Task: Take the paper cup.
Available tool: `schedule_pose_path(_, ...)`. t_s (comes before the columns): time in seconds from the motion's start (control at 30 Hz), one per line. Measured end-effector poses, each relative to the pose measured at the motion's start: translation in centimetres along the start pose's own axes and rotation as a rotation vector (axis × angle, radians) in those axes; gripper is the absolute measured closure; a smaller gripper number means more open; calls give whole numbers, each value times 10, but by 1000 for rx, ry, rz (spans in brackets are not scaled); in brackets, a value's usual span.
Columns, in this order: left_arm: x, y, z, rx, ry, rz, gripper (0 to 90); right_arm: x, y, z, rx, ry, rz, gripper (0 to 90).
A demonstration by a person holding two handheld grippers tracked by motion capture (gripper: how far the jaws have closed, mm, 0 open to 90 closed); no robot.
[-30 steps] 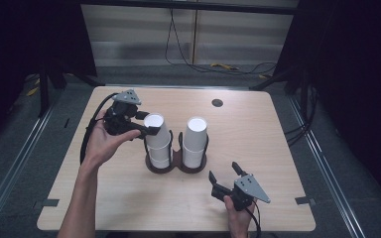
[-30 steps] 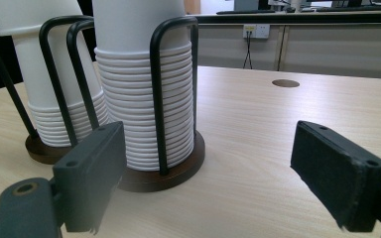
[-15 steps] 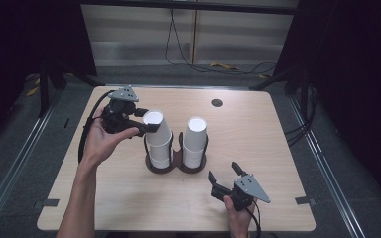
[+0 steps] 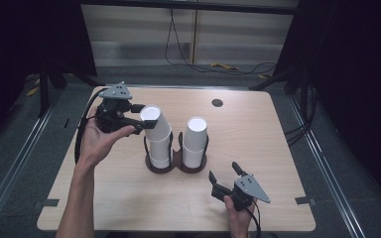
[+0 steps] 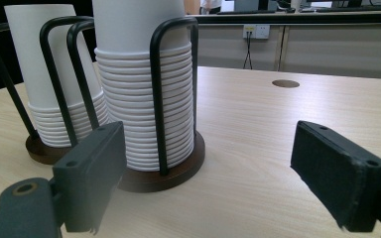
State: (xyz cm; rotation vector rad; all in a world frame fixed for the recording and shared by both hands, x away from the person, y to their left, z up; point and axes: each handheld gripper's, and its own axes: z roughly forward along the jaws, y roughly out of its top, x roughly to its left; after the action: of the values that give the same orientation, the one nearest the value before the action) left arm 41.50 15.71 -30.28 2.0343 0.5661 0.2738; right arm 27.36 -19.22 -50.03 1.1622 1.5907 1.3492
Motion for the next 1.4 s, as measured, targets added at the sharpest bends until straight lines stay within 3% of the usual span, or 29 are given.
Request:
schedule_pose_path(0.5, -11, 1, -19, -91, 0, 29, 362, 0, 0, 0, -3, 0, -2, 139)
schedule_pose_path(0.87, -26, -9, -24, -141, -20, 55, 361, 0, 0, 0, -1, 0, 3, 138)
schedule_pose_path(1.17, -37, -21, -24, -159, -51, 41, 361, 0, 0, 0, 0, 3, 3, 137)
schedule_pose_path(1.27, -40, -26, -27, -199, -76, 22, 361, 0, 0, 0, 2, 5, 6, 136)
schedule_pose_path(1.4, -44, -32, -24, -180, -73, 26, 361, -1, 0, 1, 4, 22, 5, 133)
